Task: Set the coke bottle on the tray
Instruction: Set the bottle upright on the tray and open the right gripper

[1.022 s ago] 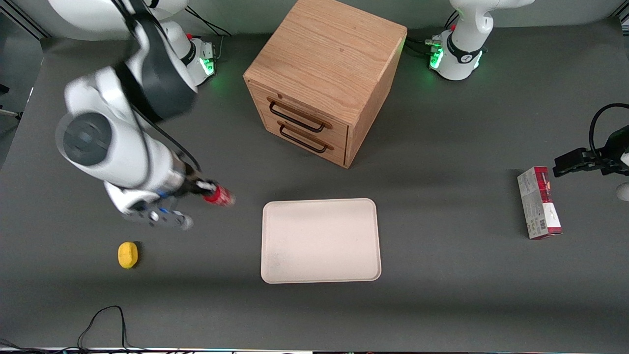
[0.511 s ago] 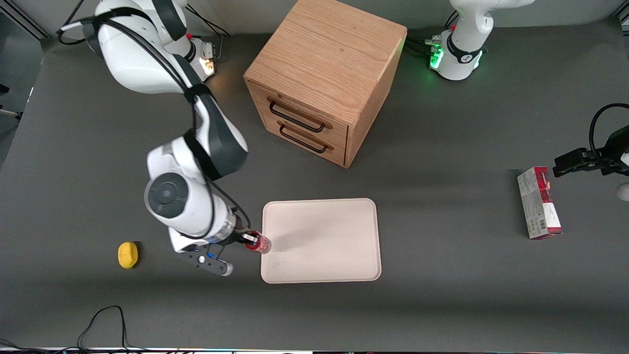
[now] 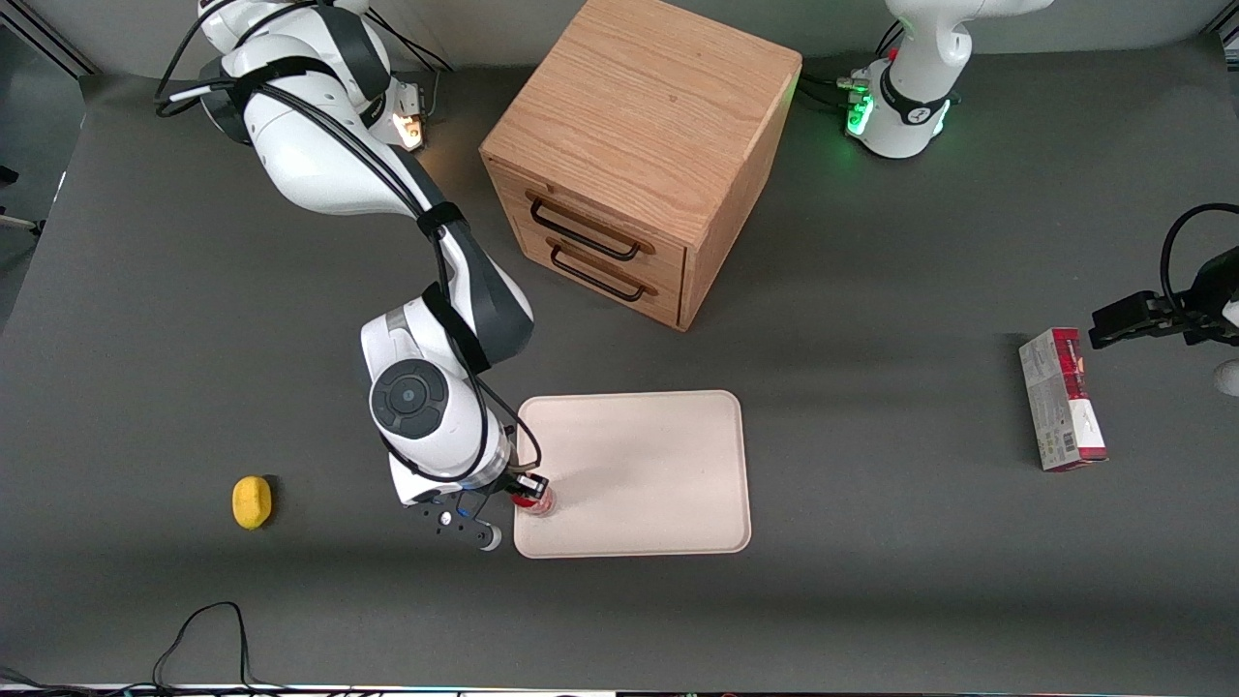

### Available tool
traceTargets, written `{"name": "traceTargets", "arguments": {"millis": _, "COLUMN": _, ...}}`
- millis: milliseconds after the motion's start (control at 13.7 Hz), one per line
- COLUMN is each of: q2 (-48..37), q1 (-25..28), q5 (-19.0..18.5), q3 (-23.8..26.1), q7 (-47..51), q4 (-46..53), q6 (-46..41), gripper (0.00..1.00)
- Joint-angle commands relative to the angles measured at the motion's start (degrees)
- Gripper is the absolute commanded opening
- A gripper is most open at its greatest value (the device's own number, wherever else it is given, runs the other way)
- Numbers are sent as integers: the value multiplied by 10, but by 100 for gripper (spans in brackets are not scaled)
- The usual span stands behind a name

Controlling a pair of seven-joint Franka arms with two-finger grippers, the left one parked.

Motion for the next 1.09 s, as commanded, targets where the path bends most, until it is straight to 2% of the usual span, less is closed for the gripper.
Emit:
{"name": "traceTargets", "arguments": {"millis": 0, "q2": 12, "q1": 3, "q5": -15, "q3": -1, "q7": 17, "q4": 29, "q6": 0, "gripper": 0}}
{"name": "traceTargets", "arguments": {"millis": 73, "q2": 12, "q1": 3, "q5": -15, "q3": 0, "q7": 17, "q4": 28, "q6": 3, "gripper": 0}}
{"name": "traceTargets", "arguments": {"millis": 146, "q2": 12, "q1": 3, "q5": -15, "q3": 0, "q7": 16, "q4": 28, "q6": 4, "gripper": 62}}
{"name": "traceTargets", "arguments": {"millis": 219, "q2": 11, "q1": 3, "q5": -18, "q3": 0, "q7": 13, "q4": 27, "q6": 4, "gripper": 98}}
{"name": "traceTargets", "arguments": {"millis": 876, "q2": 2, "q1": 3, "q5": -30, "q3": 0, "q7": 9, "q4": 24, "q6": -8, "gripper": 100}}
{"name": "traceTargets", "arguments": {"millis": 1022, "q2": -14, "q1": -1, "q5": -29, "q3": 0, "q7": 2, "q4": 24, "q6": -47, "gripper": 100}}
